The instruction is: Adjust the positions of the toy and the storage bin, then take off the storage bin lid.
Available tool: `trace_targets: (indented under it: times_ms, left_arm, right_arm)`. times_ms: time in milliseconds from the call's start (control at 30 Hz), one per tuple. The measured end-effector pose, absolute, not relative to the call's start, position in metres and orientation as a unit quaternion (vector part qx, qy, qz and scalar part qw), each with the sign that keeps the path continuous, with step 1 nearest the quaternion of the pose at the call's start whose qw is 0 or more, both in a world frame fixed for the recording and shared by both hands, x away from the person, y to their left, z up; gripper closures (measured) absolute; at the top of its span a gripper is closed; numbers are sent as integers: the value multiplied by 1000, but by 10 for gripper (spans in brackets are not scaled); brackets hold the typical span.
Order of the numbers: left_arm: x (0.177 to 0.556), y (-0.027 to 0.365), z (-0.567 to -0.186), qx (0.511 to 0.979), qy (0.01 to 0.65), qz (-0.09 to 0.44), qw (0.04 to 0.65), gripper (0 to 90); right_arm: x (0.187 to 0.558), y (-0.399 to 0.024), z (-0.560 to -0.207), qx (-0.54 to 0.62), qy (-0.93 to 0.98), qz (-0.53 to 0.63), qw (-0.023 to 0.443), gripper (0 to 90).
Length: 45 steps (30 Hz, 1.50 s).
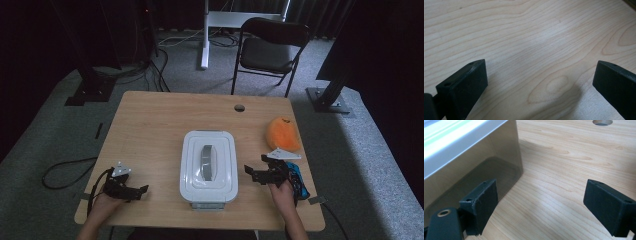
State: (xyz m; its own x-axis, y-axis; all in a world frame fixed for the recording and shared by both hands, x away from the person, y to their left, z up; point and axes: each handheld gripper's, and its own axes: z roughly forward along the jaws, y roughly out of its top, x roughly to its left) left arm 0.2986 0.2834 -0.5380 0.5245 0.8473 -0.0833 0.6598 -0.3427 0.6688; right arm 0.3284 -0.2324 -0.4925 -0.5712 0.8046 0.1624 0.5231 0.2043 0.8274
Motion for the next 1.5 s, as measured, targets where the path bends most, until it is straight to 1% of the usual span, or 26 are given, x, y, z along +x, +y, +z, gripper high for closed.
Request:
trace_targets:
  times_ms: [67, 233, 367, 467, 533, 600, 733, 800, 900, 933, 967, 1100, 1300, 1500]
  left_arm:
    - [297, 282, -535, 805, 467, 135, 340, 2]
    - [297, 280, -529, 793, 487, 138, 338, 2]
    - [296, 278, -520, 781, 499, 137, 349, 2]
    - [294, 275, -511, 776, 501, 138, 357, 2]
    - [292, 271, -506, 779, 494, 138, 361, 2]
    - [289, 268, -501, 783, 485, 134, 365, 2]
    - [285, 264, -492, 788, 474, 135, 369, 2]
    - [283, 263, -488, 788, 471, 139, 372, 2]
    - [277, 258, -471, 793, 447, 146, 388, 2]
    - [277, 258, -471, 793, 447, 146, 388, 2]
    - [274, 255, -461, 791, 439, 152, 398, 2]
    - [268, 245, -444, 793, 418, 157, 414, 2]
    - [265, 224, -424, 807, 387, 160, 417, 2]
    - [272, 203, -413, 810, 380, 151, 420, 2]
  right_arm:
    - [329, -233, -494, 444, 761, 443, 162, 118]
    - [328, -237, -499, 456, 753, 447, 157, 118]
    - [326, -233, -507, 460, 755, 431, 183, 118]
    - [326, -232, -516, 471, 748, 432, 181, 117]
    - [327, -230, -523, 477, 751, 417, 184, 118]
    - [328, -229, -532, 475, 756, 418, 168, 117]
    - [329, -228, -543, 480, 761, 407, 158, 118]
    - [329, -227, -546, 481, 765, 395, 163, 118]
    - [330, -226, -548, 484, 766, 392, 159, 117]
    - [330, -226, -549, 484, 768, 389, 157, 118]
    - [330, -226, -550, 485, 769, 388, 153, 117]
    - [330, -225, -550, 483, 771, 382, 159, 118]
    - [330, -223, -551, 480, 775, 374, 169, 118]
    - [329, -219, -551, 475, 782, 360, 183, 118]
